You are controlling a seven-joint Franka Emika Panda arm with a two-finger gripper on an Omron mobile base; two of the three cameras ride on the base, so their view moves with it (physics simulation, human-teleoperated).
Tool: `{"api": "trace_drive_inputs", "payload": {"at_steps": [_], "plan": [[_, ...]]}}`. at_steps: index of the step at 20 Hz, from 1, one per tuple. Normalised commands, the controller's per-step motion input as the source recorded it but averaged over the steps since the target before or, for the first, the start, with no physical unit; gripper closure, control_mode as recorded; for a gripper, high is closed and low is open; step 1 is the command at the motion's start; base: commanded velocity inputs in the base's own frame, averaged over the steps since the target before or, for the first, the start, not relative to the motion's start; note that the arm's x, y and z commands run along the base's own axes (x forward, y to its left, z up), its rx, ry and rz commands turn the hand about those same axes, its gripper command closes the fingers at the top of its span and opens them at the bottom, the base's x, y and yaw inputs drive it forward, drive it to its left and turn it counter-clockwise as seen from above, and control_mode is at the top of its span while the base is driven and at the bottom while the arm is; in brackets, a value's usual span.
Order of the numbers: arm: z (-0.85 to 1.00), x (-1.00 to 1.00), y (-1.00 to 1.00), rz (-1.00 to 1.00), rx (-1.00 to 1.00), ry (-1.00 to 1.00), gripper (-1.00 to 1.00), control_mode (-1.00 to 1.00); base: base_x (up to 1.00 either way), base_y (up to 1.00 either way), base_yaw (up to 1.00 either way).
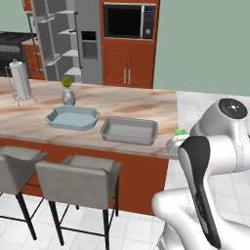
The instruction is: Place the cold items (corn and squash) from the fridge in one tupperware on the dining counter. Place the warm items (hot dog and kebab skewer) in the stove area in another tupperware.
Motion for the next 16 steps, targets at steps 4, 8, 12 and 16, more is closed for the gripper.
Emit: {"api": "trace_drive_inputs", "payload": {"at_steps": [4, 8, 12, 16], "plan": [[0.0, 0.0, 0.0, 0.0, 0.0, 0.0, 1.0, 1.0, 0.21, 0.39, -0.06], [0.0, 0.0, 0.0, 0.0, 0.0, 0.0, 1.0, 1.0, 0.39, 0.13, -0.03], [0.0, 0.0, 0.0, 0.0, 0.0, 0.0, 1.0, 1.0, 0.49, 0.0, 0.0], [0.0, 0.0, 0.0, 0.0, 0.0, 0.0, 1.0, 1.0, 0.4, 0.0, 0.0]]}}
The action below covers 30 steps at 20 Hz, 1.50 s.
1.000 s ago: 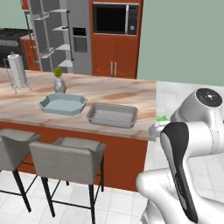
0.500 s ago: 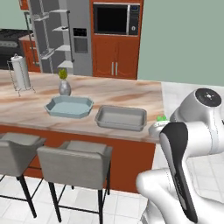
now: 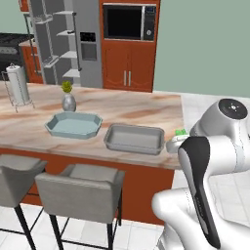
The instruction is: Place the cold items (corn and squash) from the fridge in one tupperware on the dining counter. Place the warm items (hot dog and kebab skewer) in the stove area in another tupperware.
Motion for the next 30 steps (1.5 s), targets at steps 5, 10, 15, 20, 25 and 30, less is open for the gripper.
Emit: {"api": "trace_drive_inputs", "payload": {"at_steps": [5, 10, 15, 20, 25, 30], "plan": [[0.0, 0.0, 0.0, 0.0, 0.0, 0.0, 1.0, 1.0, 0.14, 0.23, -0.02], [0.0, 0.0, 0.0, 0.0, 0.0, 0.0, 1.0, 1.0, 0.22, 0.37, -0.08], [0.0, 0.0, 0.0, 0.0, 0.0, 0.0, 1.0, 1.0, 0.43, 0.14, 0.0], [0.0, 0.0, 0.0, 0.0, 0.0, 0.0, 1.0, 1.0, 0.45, 0.22, 0.0], [0.0, 0.41, 0.11, 0.0, 0.0, 0.0, 1.0, -1.0, 0.09, 0.04, 0.0], [0.0, 0.61, 0.0, 0.0, 0.0, 0.01, 1.0, -1.0, 0.0, 0.0, 0.0]]}}
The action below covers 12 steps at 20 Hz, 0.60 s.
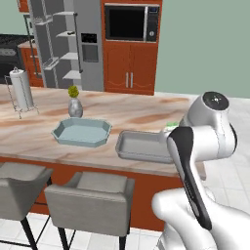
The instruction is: Place the cold items (corn and squash) from the fridge in one tupperware on the dining counter. Place the warm items (hot dog and kebab skewer) in the stove area in another tupperware.
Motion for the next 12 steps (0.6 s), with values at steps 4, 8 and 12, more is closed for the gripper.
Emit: {"api": "trace_drive_inputs", "payload": {"at_steps": [4, 8, 12], "plan": [[0.0, 0.79, -0.14, 0.04, 0.0, 0.1, 1.0, -1.0, 0.0, 0.0, 0.0], [-0.05, 0.41, -0.34, 0.03, 0.0, 0.03, 1.0, -1.0, 0.0, 0.0, 0.0], [-0.35, 0.47, -0.4, 0.42, 0.03, 0.01, 1.0, -1.0, 0.0, 0.0, 0.0]]}}
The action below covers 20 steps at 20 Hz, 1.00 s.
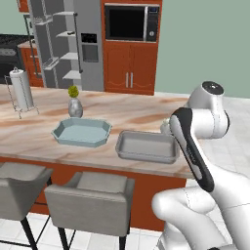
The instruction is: Place the cold items (corn and squash) from the fridge in one tupperware on the dining counter. Place the warm items (hot dog and kebab skewer) in the stove area in another tupperware.
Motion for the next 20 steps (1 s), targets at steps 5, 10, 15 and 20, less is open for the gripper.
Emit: {"api": "trace_drive_inputs", "payload": {"at_steps": [5, 10, 15, 20], "plan": [[-0.17, 0.38, -0.37, 0.53, 0.04, 0.0, 1.0, -1.0, 0.0, 0.0, 0.0], [-0.51, 0.26, -0.1, 0.48, -0.05, 0.1, 1.0, -1.0, 0.0, 0.0, 0.0], [-0.32, 0.2, 0.13, 0.22, -0.11, 0.23, 1.0, -1.0, 0.0, 0.0, 0.0], [-0.12, 0.29, 0.28, 0.06, -0.17, 0.11, 1.0, -1.0, 0.0, 0.0, 0.0]]}}
